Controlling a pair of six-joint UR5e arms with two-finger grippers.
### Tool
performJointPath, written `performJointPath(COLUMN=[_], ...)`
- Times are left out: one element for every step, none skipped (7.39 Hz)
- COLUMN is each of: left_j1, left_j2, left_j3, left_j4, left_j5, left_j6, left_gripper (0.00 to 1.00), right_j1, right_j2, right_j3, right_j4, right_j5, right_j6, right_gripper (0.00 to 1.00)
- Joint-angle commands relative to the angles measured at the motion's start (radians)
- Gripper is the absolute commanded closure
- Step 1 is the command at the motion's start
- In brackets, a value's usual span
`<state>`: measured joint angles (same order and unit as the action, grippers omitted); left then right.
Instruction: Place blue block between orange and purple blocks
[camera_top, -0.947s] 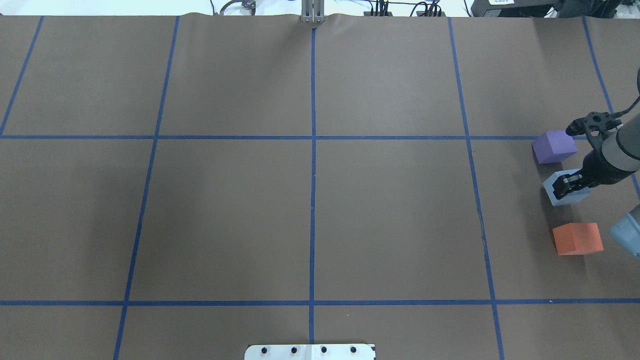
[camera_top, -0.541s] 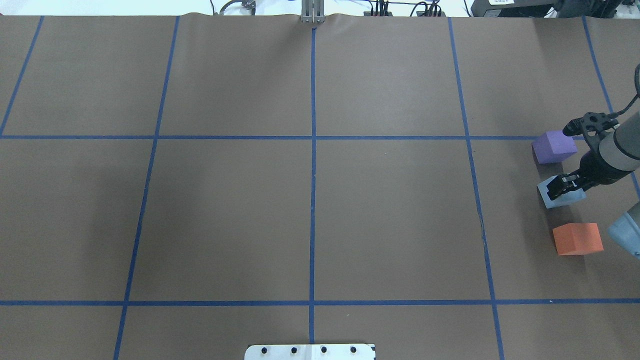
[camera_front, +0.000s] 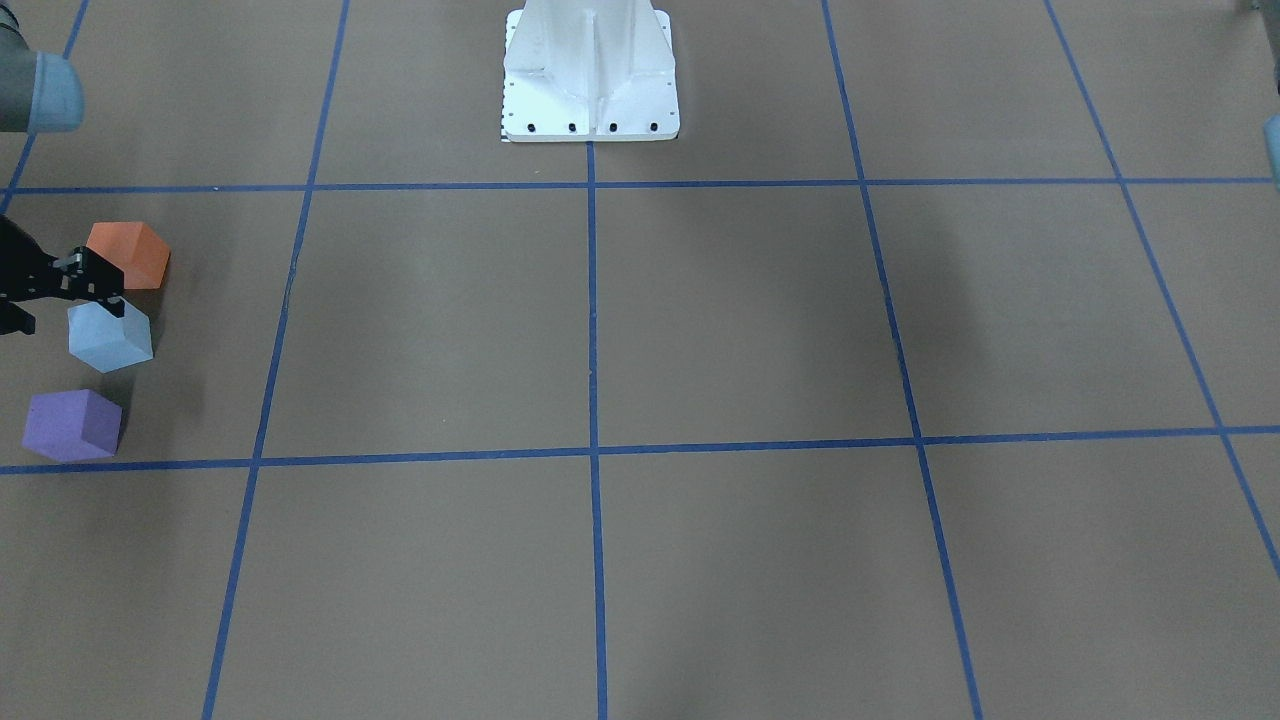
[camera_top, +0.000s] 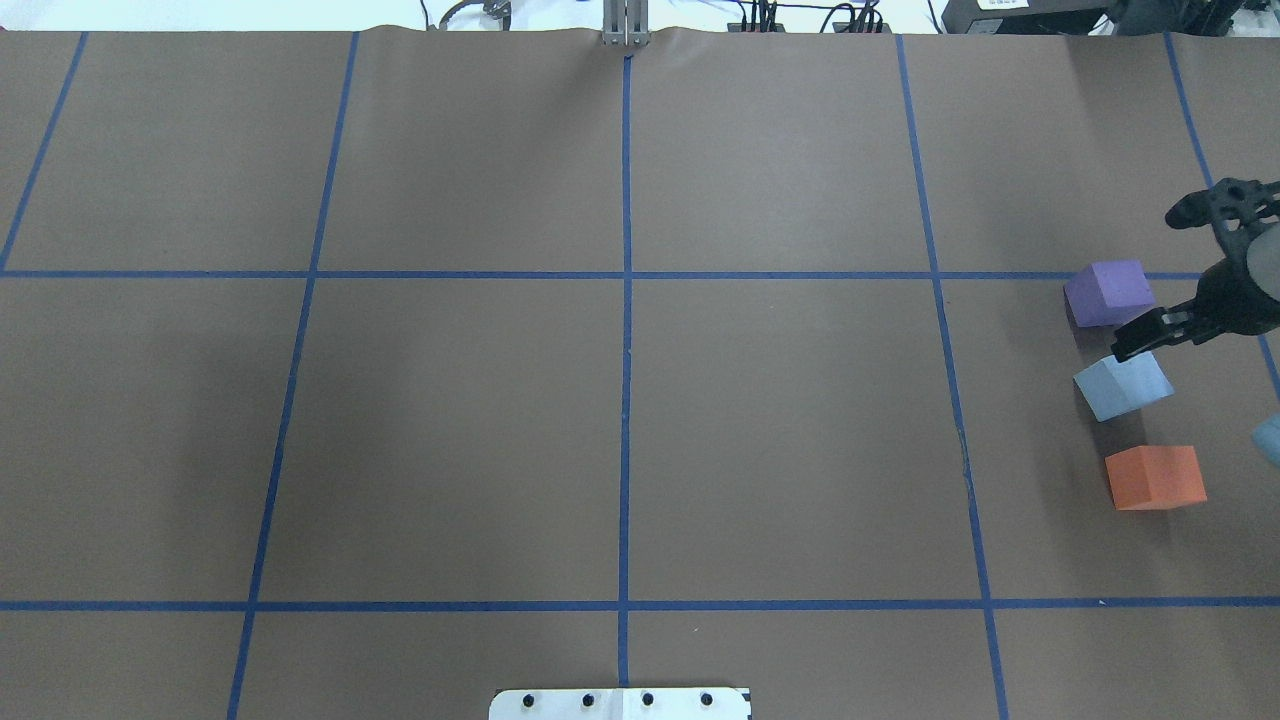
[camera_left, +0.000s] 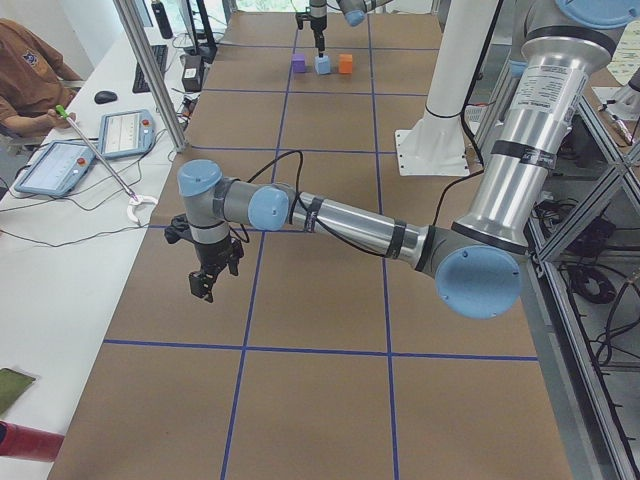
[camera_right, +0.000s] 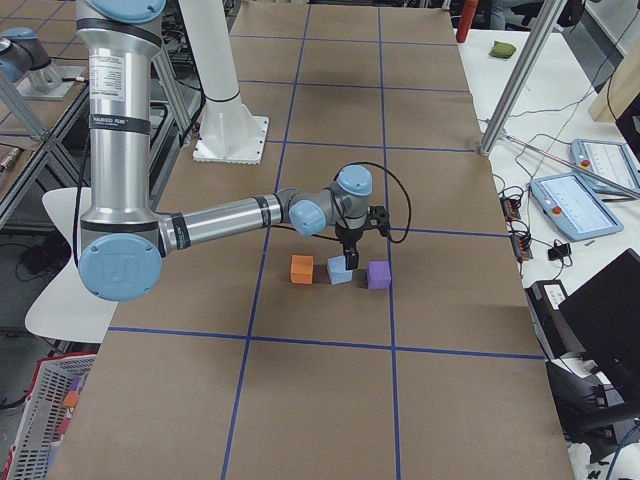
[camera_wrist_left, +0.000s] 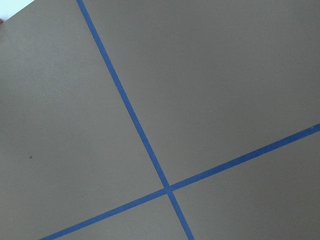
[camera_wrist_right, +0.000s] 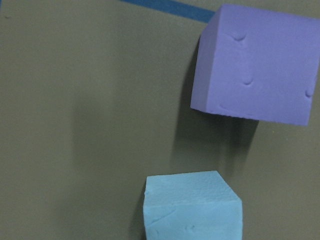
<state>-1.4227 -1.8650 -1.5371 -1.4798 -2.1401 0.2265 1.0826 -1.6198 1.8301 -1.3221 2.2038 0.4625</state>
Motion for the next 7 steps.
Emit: performJointPath(left_j1=[-0.022, -0.053, -0.082, -0.111, -0.148, -0.181, -0.206], left_j2=[0.001, 0.004, 0.012, 0.021, 0.080, 0.143, 0.192], left_j3=[0.008, 0.018, 0.028, 0.040, 0.043, 0.040, 0.035], left_j4=[0.006, 0.006, 0.006, 0.007, 0.003, -0.011, -0.036], left_j5=[-0.001, -0.004, -0.015, -0.018, -0.080, -0.190, -0.226], left_j6=[0.007, 0.008, 0.019, 0.057, 0.127, 0.151, 0.151], left_gripper=[0.00, 0.00, 0.00, 0.00, 0.00, 0.00, 0.00], right_j1=[0.196, 0.318, 0.427, 0.498, 0.551, 0.550, 0.550], right_j2=[0.004, 0.033, 0.091, 0.110, 0.083, 0.069, 0.069], right_j3=[0.021, 0.012, 0.008, 0.005, -0.005, -0.011, -0.064], right_j4=[-0.082, -0.255, -0.452, -0.571, -0.580, -0.571, -0.539], right_j5=[0.081, 0.130, 0.131, 0.129, 0.146, 0.142, 0.148], right_j6=[-0.160, -0.408, -0.634, -0.771, -0.803, -0.806, -0.797], right_gripper=[0.00, 0.00, 0.00, 0.00, 0.00, 0.00, 0.00])
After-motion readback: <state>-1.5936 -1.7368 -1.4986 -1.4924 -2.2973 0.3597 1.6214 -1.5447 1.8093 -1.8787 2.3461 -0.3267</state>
